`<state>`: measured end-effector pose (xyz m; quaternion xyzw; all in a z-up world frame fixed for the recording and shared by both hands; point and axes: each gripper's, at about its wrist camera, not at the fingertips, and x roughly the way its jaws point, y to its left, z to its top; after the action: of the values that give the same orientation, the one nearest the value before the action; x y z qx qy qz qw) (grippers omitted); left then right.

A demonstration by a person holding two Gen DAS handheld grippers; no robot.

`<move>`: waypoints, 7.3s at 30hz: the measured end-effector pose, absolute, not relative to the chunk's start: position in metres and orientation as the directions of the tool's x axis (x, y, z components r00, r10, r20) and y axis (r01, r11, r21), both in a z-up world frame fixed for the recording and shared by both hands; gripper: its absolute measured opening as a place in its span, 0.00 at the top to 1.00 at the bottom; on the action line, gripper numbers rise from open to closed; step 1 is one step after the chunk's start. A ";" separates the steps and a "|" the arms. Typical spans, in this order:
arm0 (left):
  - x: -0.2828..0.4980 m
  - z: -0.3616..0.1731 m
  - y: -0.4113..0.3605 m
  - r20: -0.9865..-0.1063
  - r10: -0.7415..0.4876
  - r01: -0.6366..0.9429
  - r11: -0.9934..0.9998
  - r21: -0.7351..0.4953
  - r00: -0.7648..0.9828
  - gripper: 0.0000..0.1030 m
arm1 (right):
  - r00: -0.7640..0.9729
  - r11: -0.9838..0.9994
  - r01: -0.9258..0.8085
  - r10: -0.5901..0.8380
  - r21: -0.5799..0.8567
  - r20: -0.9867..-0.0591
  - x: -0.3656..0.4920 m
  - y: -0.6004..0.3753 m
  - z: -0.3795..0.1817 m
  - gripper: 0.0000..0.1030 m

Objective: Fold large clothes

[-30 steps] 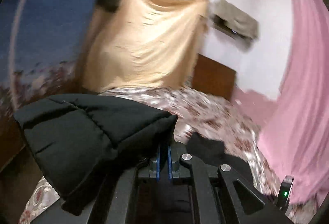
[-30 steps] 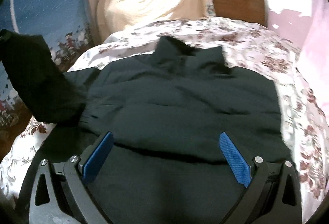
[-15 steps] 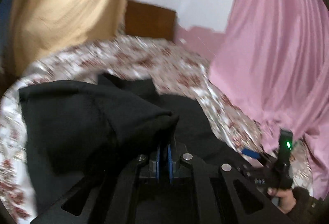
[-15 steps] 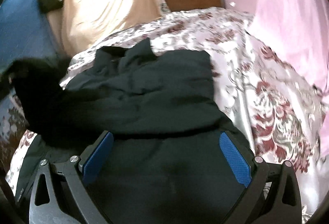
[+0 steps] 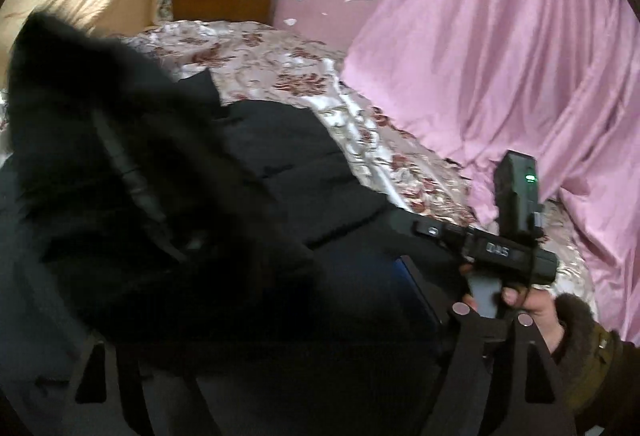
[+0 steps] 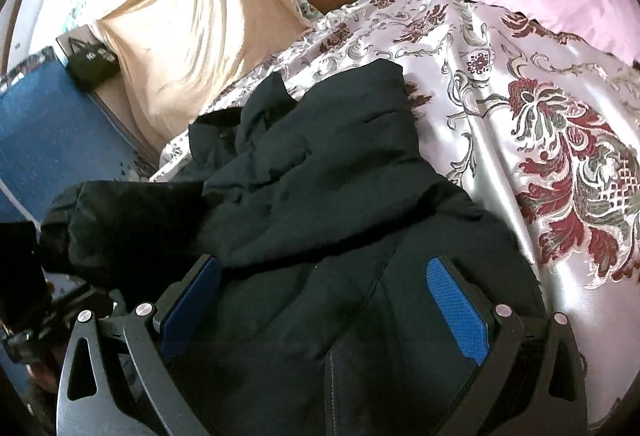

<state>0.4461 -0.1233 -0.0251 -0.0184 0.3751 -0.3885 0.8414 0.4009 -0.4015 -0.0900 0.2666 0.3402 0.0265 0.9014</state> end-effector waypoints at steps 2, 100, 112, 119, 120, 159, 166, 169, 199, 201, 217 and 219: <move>0.442 -0.022 -0.122 -0.603 -0.692 0.654 0.675 -0.343 0.398 0.18 | 0.775 0.846 0.126 0.241 0.518 -0.583 0.399 -0.402 -0.091 0.01; 0.544 -0.066 -0.012 -0.752 -0.197 0.158 0.980 -0.124 0.629 0.00 | 0.641 0.972 -0.087 0.222 0.217 -0.735 0.537 -0.334 -0.087 0.32; 0.694 -0.002 -0.021 -0.766 -0.227 0.145 0.974 -0.175 0.601 0.00 | 0.627 0.930 0.108 0.210 0.351 -0.750 0.668 -0.349 -0.028 0.14; 0.772 -0.024 -0.043 -0.788 -0.200 0.065 0.978 -0.200 0.583 0.00 | 0.630 0.889 0.189 0.217 0.418 -0.746 0.747 -0.336 -0.048 0.15; 0.775 -0.025 -0.045 -0.786 -0.203 0.063 0.977 -0.206 0.584 0.00 | 0.626 0.884 0.192 0.224 0.426 -0.747 0.757 -0.332 -0.053 0.19; 0.493 0.002 -0.019 -0.568 -0.341 0.319 0.937 -0.142 0.749 0.95 | 0.803 0.989 -0.144 0.106 -0.019 -0.587 0.466 -0.306 0.009 0.92; 0.520 -0.039 -0.020 -0.630 -0.300 0.266 0.952 -0.151 0.716 0.95 | 0.766 0.993 -0.115 0.080 -0.013 -0.638 0.492 -0.304 -0.039 0.92; 0.529 -0.050 -0.022 -0.644 -0.284 0.257 0.956 -0.138 0.710 0.95 | 0.758 0.994 -0.106 0.071 -0.015 -0.649 0.500 -0.303 -0.052 0.92; 0.520 -0.022 0.014 -0.639 -0.381 0.295 0.924 -0.242 0.668 0.70 | 0.698 0.981 -0.136 0.192 0.136 -0.690 0.544 -0.270 -0.050 0.66; 0.515 -0.012 0.020 -0.576 -0.394 0.295 0.919 -0.261 0.716 0.56 | 0.702 0.980 -0.142 0.199 0.138 -0.684 0.540 -0.273 -0.051 0.66; 0.609 -0.071 -0.052 -0.739 -0.330 0.373 0.921 -0.114 0.587 0.47 | 0.650 0.965 -0.251 0.226 0.076 -0.726 0.570 -0.279 -0.063 0.66; 0.616 -0.077 -0.054 -0.745 -0.317 0.371 0.923 -0.100 0.587 0.47 | 0.630 0.963 -0.264 0.220 0.061 -0.745 0.583 -0.276 -0.070 0.66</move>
<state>0.6163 -0.0537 -0.0767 0.0329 0.4114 -0.1932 0.8901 0.5830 -0.2756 -0.0702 -0.0267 0.4088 0.1340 0.9023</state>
